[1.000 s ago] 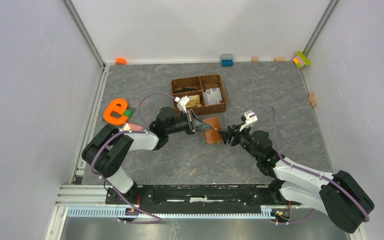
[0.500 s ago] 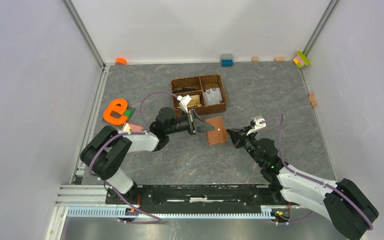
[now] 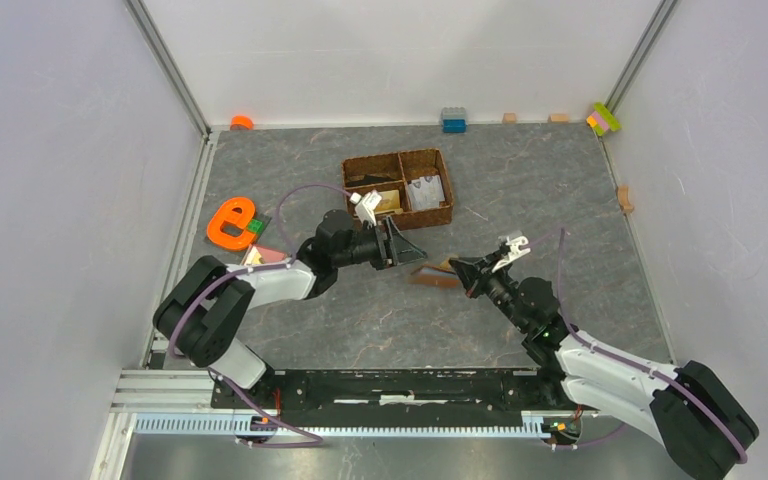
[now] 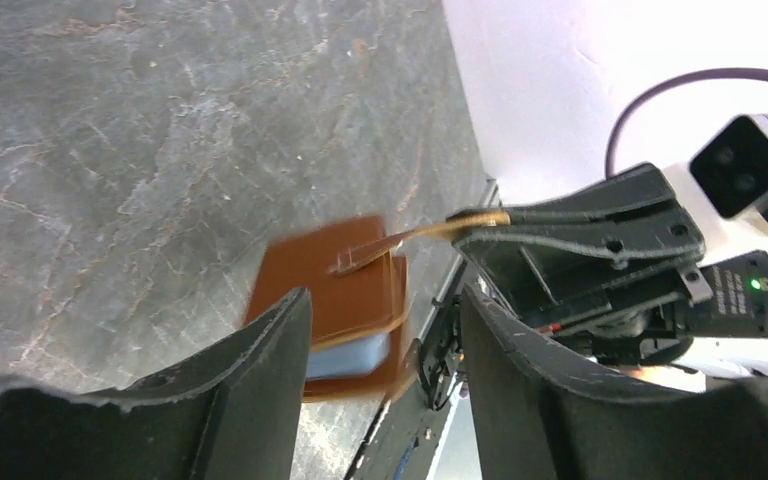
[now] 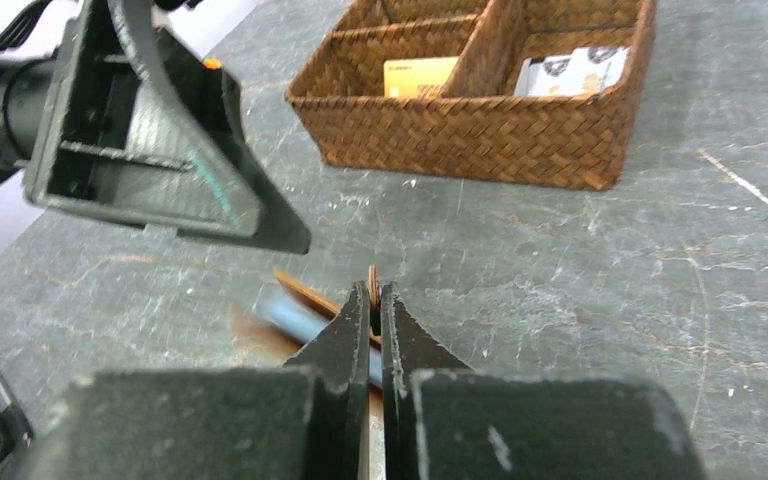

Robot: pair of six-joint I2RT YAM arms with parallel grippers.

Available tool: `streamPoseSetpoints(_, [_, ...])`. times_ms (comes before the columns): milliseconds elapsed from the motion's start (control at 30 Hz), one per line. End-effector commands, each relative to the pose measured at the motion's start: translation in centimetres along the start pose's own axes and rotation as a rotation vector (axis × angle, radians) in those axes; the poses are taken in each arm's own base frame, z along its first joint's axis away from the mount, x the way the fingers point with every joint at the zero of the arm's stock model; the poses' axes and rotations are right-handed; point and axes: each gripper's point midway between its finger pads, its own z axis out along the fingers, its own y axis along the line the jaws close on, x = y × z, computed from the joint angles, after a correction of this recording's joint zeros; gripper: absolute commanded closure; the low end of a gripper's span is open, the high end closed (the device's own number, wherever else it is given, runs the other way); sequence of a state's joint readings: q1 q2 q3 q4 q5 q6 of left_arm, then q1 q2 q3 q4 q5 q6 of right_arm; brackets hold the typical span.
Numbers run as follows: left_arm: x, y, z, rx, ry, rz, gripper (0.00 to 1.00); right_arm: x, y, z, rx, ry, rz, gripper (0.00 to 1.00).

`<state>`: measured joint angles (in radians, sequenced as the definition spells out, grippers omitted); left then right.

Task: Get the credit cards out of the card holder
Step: Open the card holder at the center of the board.

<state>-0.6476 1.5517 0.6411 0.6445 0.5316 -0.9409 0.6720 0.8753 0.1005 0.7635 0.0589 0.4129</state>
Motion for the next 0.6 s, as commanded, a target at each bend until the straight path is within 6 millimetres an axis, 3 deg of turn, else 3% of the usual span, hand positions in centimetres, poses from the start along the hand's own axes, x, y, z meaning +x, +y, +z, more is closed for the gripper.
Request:
streamPoseSetpoints(0, [-0.3,1.8,1.1,-0.097,0.025,0.008,0.36,-0.8,1.3,0.6,-0.061,-0.008,-0.025,1.0])
streamPoseSetpoints(267, [-0.7,2.5,0.7,-0.161,0.019,0.049,0.36,-0.2,1.5,1.0,-0.076,0.041,-0.049,1.0])
streamPoseSetpoints(567, [-0.9,0.7,0.5,-0.152,0.047,0.29,0.38,-0.9,1.2,0.7,-0.045,0.037,-0.056,1.0])
